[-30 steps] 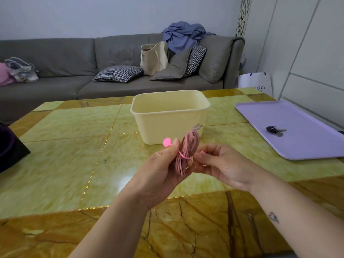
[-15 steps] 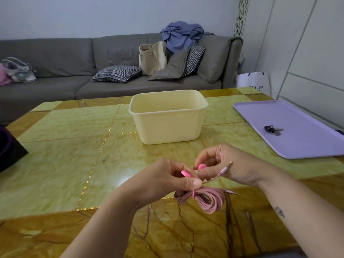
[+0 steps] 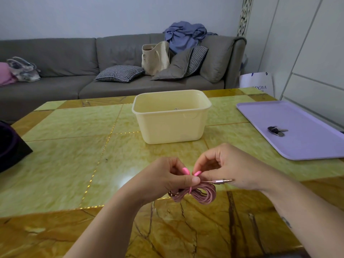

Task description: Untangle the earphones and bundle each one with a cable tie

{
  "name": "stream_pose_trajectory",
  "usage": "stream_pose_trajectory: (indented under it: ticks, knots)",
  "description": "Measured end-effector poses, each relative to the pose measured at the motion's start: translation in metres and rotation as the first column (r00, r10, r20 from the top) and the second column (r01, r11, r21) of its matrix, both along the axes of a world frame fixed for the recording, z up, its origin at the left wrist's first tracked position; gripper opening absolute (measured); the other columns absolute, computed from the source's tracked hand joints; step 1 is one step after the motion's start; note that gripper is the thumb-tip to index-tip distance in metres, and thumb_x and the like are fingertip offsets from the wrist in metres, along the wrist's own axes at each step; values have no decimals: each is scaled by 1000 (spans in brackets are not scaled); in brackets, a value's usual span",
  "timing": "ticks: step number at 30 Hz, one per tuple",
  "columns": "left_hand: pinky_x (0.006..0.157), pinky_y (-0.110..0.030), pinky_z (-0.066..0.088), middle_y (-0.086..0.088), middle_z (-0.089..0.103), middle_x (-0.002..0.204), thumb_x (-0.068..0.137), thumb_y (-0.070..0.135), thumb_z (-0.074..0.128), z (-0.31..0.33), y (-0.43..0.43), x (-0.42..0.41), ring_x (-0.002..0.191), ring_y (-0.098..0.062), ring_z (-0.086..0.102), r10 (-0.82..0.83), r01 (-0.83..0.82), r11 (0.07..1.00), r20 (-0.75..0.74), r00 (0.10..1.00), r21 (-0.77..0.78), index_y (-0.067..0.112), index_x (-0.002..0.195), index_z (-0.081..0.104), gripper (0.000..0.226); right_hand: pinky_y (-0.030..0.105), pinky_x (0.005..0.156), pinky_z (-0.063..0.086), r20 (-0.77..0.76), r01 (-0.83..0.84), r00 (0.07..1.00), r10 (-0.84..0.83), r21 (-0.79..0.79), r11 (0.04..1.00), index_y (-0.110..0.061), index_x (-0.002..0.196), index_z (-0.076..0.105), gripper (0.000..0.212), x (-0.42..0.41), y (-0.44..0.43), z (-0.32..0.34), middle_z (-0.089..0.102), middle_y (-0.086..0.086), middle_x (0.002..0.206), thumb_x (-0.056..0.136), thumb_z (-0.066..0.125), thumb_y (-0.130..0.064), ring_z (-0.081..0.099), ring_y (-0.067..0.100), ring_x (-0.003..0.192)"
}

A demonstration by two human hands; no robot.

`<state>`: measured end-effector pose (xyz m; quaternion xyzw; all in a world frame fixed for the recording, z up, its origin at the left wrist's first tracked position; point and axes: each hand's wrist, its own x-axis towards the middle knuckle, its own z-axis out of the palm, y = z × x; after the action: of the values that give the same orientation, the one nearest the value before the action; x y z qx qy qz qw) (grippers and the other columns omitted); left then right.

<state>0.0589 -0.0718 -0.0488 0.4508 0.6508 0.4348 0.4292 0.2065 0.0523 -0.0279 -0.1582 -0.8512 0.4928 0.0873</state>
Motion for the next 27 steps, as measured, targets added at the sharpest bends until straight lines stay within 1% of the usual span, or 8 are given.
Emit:
stream_pose_trajectory:
  ticks: [4, 7, 10, 12, 14, 18, 22, 27]
  knots:
    - [51, -22, 41, 0, 63, 58, 54, 40, 77, 0, 1, 0, 50, -11, 52, -4, 5, 1000, 32, 999, -10, 12, 76, 56, 42, 28, 75, 54, -28, 1, 1000, 1, 80, 997, -25, 77, 72, 13, -1, -4, 2, 73, -2, 80, 78, 75, -12, 69, 13, 78]
    - [50, -22, 40, 4, 60, 54, 60, 37, 85, 0, 1, -3, 49, -10, 51, -20, 21, 1000, 31, 999, -18, 11, 74, 52, 44, 26, 81, 53, -74, -6, 997, 14, 105, 994, -27, 74, 72, 15, -2, -5, 2, 71, -9, 87, 76, 77, -14, 67, 6, 82]
    - [51, -21, 39, 9, 54, 52, 62, 33, 81, 0, 0, -6, 50, -10, 49, -51, 51, 999, 22, 998, -19, 11, 68, 44, 44, 21, 90, 50, -84, -31, 996, 36, 64, 998, -27, 74, 73, 13, -2, -7, 0, 67, -19, 102, 75, 78, -16, 65, 0, 96]
    - [52, -19, 40, 6, 56, 57, 63, 37, 85, 1, -1, -6, 53, -10, 50, -70, 71, 997, 22, 997, -23, 1, 76, 53, 49, 23, 90, 51, -79, -38, 996, 40, 30, 999, -23, 76, 74, 12, -2, -7, 0, 69, -17, 107, 77, 76, -11, 65, 1, 99]
    - [53, -17, 41, 4, 62, 63, 65, 34, 80, 4, -1, -5, 55, -7, 52, -90, 91, 996, 46, 995, -19, -1, 86, 63, 43, 27, 90, 53, -78, -31, 996, 31, -2, 1000, -21, 76, 75, 14, -2, -8, -1, 71, -13, 105, 78, 75, -7, 67, 3, 97]
    - [52, -16, 40, 4, 64, 62, 64, 31, 73, 6, -2, -2, 53, -6, 52, -75, 75, 997, 90, 993, 10, 14, 77, 69, 22, 28, 83, 56, -114, 19, 993, -21, -19, 1000, -23, 74, 75, 20, -4, -9, -3, 74, -10, 96, 77, 75, -4, 70, 7, 90]
    - [51, -18, 41, 2, 65, 63, 61, 35, 73, 5, -1, -3, 53, -7, 52, -7, 6, 1000, 85, 996, 19, 9, 81, 69, 33, 22, 77, 55, -187, 59, 981, -53, 26, 998, -24, 75, 74, 21, -6, -9, -4, 74, -10, 89, 76, 76, -3, 69, 6, 85]
    - [51, -19, 44, -4, 60, 63, 56, 33, 74, 5, 2, -2, 53, -12, 49, 116, -120, 993, 210, 971, 6, 7, 77, 62, 36, 33, 77, 57, -262, 118, 958, -118, -19, 993, -22, 79, 73, 10, -7, -10, -5, 74, -1, 85, 71, 77, -16, 70, 15, 81]
